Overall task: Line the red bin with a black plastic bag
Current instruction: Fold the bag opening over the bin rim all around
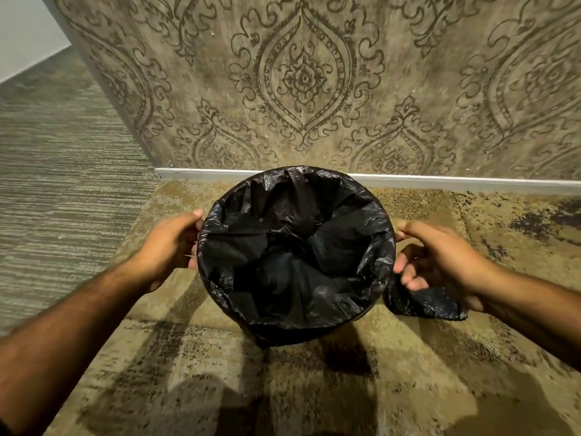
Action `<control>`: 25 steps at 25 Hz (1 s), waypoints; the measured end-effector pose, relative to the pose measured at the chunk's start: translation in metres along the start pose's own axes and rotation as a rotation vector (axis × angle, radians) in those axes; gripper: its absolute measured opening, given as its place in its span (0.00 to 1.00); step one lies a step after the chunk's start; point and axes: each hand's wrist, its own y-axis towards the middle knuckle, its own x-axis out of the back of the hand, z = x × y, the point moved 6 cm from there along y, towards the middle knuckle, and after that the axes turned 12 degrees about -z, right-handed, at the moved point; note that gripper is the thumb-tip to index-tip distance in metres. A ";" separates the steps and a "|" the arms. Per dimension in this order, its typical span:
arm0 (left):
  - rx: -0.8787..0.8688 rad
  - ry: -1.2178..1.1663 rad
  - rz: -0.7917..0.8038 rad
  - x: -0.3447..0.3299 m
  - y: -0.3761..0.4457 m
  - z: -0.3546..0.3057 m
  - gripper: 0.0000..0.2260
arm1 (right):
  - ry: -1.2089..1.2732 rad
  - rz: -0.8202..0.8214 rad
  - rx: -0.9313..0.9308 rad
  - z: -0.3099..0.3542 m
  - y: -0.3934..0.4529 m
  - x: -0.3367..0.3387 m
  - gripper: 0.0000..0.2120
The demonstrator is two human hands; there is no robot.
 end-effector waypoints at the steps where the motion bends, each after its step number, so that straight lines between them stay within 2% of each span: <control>1: 0.008 0.061 0.088 -0.002 -0.007 -0.001 0.26 | -0.010 0.077 -0.028 0.004 -0.008 -0.007 0.22; 2: 0.008 0.122 0.166 -0.003 -0.013 -0.001 0.29 | -0.024 0.143 -0.059 0.007 -0.015 -0.013 0.25; 4: 0.018 0.174 0.277 -0.005 -0.027 -0.001 0.29 | -0.028 0.251 -0.140 0.009 -0.029 -0.022 0.29; 7: 0.025 0.152 0.332 -0.003 -0.039 -0.001 0.25 | -0.047 0.362 -0.217 0.007 -0.046 -0.035 0.26; 9: -0.016 0.195 0.283 0.003 -0.038 -0.004 0.26 | -0.097 0.312 -0.196 0.006 -0.050 -0.037 0.26; 11: -0.057 0.197 0.209 0.014 -0.034 -0.008 0.26 | -0.119 0.190 -0.175 0.006 -0.049 -0.032 0.29; 14: -0.054 0.110 0.203 0.025 -0.031 -0.013 0.19 | -0.075 0.051 -0.179 0.008 -0.047 -0.025 0.27; 17: 0.005 0.024 0.201 0.020 -0.033 -0.011 0.18 | -0.002 0.087 -0.196 0.006 -0.049 -0.029 0.24; 20: 0.051 -0.018 0.168 0.011 -0.034 -0.012 0.22 | 0.030 0.107 -0.157 0.004 -0.047 -0.032 0.17; 22: 0.046 -0.023 0.158 0.008 -0.037 -0.016 0.26 | 0.050 0.051 -0.093 0.004 -0.043 -0.028 0.18; 25: 0.022 -0.029 0.129 0.007 -0.039 -0.019 0.26 | 0.047 0.028 -0.032 0.006 -0.036 -0.028 0.18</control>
